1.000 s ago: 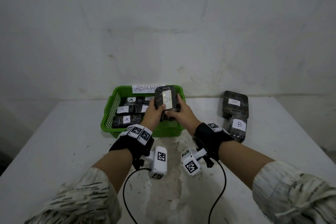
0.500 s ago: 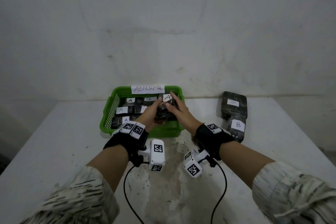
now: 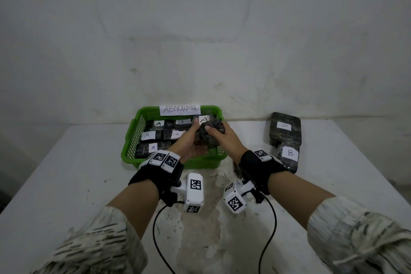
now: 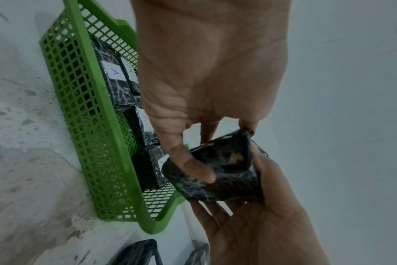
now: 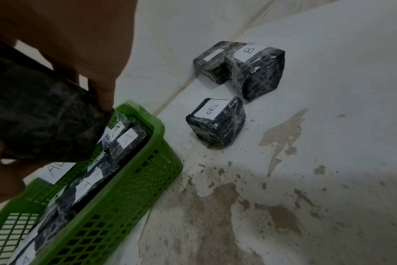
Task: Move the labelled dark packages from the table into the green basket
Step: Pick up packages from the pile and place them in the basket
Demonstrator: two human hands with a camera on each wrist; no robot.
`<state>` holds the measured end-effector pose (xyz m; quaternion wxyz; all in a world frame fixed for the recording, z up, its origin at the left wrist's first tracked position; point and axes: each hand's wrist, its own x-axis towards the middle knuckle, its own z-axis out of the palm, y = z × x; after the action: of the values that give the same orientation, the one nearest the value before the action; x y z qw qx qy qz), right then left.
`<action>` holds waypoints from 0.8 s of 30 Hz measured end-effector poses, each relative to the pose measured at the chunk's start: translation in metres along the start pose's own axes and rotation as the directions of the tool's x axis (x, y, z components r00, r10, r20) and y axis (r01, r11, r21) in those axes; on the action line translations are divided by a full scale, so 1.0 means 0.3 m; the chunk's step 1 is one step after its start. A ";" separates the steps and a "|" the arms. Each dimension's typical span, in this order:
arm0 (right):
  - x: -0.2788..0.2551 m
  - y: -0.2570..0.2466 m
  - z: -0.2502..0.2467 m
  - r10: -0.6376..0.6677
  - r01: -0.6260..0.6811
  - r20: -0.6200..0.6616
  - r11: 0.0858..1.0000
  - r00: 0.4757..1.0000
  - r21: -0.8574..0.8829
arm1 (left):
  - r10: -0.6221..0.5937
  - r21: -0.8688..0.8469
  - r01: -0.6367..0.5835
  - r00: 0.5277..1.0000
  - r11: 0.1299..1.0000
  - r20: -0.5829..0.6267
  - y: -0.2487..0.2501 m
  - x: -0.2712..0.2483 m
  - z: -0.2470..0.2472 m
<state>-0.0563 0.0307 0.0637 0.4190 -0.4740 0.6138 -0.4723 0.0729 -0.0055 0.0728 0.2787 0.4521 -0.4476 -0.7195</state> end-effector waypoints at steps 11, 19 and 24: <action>0.017 -0.048 -0.043 0.397 -0.429 0.215 0.895 0.892 0.126 | 0.263 0.409 -0.255 0.964 0.876 0.038 0.016 -0.004 -0.036; 0.003 -0.014 -0.002 0.048 -0.072 0.234 0.993 0.971 0.094 | 0.091 -0.020 -0.094 0.987 0.995 -0.132 0.019 0.021 -0.061; -0.017 -0.023 0.025 -0.033 0.018 0.166 0.995 0.986 0.094 | -0.001 -0.122 -0.012 0.994 0.992 -0.109 0.021 0.017 -0.050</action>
<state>-0.0467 0.0337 0.0694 0.4842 -0.5001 0.5479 -0.4640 0.0840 -0.0184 0.0735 0.3318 0.4712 -0.3881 -0.7192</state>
